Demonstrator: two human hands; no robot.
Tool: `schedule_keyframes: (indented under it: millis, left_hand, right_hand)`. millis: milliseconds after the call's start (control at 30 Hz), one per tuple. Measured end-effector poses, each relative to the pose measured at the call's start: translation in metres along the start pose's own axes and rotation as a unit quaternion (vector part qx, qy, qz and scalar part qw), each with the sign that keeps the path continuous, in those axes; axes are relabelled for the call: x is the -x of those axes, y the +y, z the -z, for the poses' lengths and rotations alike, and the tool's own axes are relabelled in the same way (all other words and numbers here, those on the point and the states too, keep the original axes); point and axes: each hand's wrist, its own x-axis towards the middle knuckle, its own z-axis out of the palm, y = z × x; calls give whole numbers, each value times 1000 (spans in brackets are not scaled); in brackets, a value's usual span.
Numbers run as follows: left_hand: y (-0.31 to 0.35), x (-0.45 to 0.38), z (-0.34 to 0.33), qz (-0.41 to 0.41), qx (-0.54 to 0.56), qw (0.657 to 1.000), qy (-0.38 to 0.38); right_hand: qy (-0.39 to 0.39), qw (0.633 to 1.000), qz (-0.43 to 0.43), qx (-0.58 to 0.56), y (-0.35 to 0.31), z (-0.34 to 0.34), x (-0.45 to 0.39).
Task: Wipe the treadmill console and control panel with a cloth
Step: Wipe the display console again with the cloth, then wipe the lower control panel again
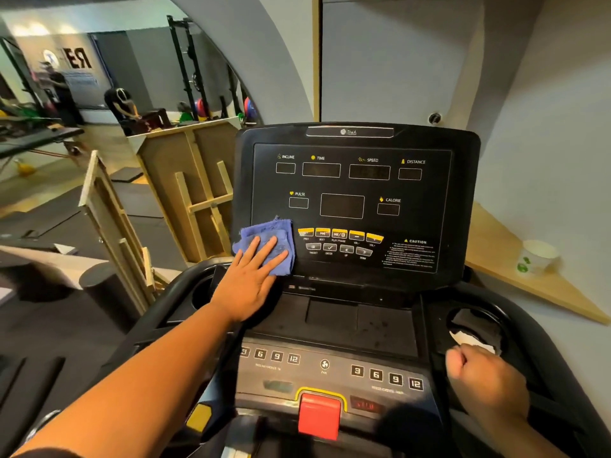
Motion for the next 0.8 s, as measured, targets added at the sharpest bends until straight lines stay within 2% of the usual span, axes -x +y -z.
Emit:
schedule_keyframes:
  millis: [100,167,200,233,300,400,433,500,600,667,700,767,800]
  left_hand:
    - [0,11,10,60,42,997,-6]
    - [-3,23,17,128,138,982,14]
    - [-3,31,23,172,210,962,36]
    - [-1,38,31,214,288,932,56]
    - [4,52,46,295,427,849,101]
    - [2,72,56,397,594,680,165]
    - [1,82,58,413,628,635,178]
    - [-7,104,58,428,666,580,193]
    - [-22,135,57,445,697,519,216]
    - [-34,146,60,463,680,530,206]
    - [-38,151,60,472,645,568,195]
    - [-27,161,65,460,523,689,202]
    - [-15,165,68,419,460,752,219]
  right_hand:
    - [-27,999,-14,13,-3,7,4]
    - [-23,1000,1,10,1,6,8]
    - [-16,1000,11,-7,5,4,9]
    - [-4,999,23,-33,9,3,11]
    - [3,996,33,-82,17,1,19]
    - [25,996,-1,-80,23,-9,41]
    - [40,995,-29,-89,25,-12,52]
    - [72,988,-96,-91,26,-12,77]
    - [49,984,-146,-88,31,-16,115]
    - [11,984,-152,-92,32,-20,136]
    - [-7,986,-146,-75,32,-22,146]
    - [-23,989,-133,-54,31,-20,157]
    - [-29,988,-135,-65,31,-19,159]
